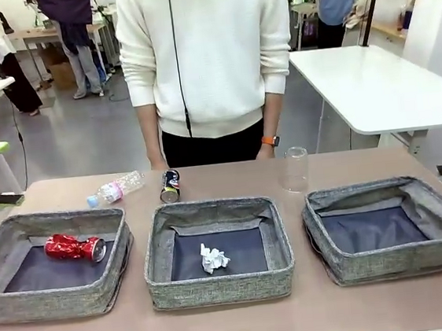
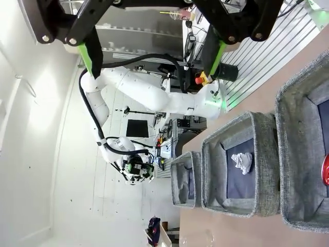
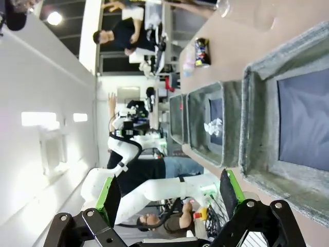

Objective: Sort the waste into the appropriate baskets.
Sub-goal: Place the picked waste into the Fabric basket indicated by the person, then pick up the waste item pointed out by the person.

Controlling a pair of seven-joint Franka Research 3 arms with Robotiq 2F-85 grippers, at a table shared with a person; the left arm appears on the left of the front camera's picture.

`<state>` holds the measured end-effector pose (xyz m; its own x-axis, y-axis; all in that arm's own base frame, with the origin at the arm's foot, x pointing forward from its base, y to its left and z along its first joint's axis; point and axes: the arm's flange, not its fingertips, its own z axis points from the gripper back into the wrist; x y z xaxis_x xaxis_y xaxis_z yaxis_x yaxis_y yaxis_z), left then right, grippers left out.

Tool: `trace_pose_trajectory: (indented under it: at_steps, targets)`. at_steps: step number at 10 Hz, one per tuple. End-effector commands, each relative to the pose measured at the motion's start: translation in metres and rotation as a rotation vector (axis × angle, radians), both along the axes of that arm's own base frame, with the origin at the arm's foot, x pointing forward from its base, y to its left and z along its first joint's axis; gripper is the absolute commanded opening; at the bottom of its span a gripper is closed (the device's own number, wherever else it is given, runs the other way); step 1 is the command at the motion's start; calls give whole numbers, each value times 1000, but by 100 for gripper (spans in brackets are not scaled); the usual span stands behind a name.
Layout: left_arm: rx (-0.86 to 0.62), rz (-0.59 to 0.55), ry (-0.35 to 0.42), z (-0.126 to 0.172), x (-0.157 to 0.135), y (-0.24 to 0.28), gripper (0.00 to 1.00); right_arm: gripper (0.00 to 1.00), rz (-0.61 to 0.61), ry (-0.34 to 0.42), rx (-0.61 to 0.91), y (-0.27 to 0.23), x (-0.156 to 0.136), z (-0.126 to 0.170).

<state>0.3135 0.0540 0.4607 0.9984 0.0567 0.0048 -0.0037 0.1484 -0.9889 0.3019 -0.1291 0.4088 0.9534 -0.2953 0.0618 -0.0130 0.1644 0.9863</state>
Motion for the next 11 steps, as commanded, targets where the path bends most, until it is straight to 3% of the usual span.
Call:
trace_pose_trajectory:
  at_steps: [1,11]
  targets:
    - [-13,-5,-6,4,-4,2,100,100,-3,-2,-3,-1,2,2]
    - [-13,-5,-6,4,-4,2,100,100,-3,-2,-3,-1,2,2]
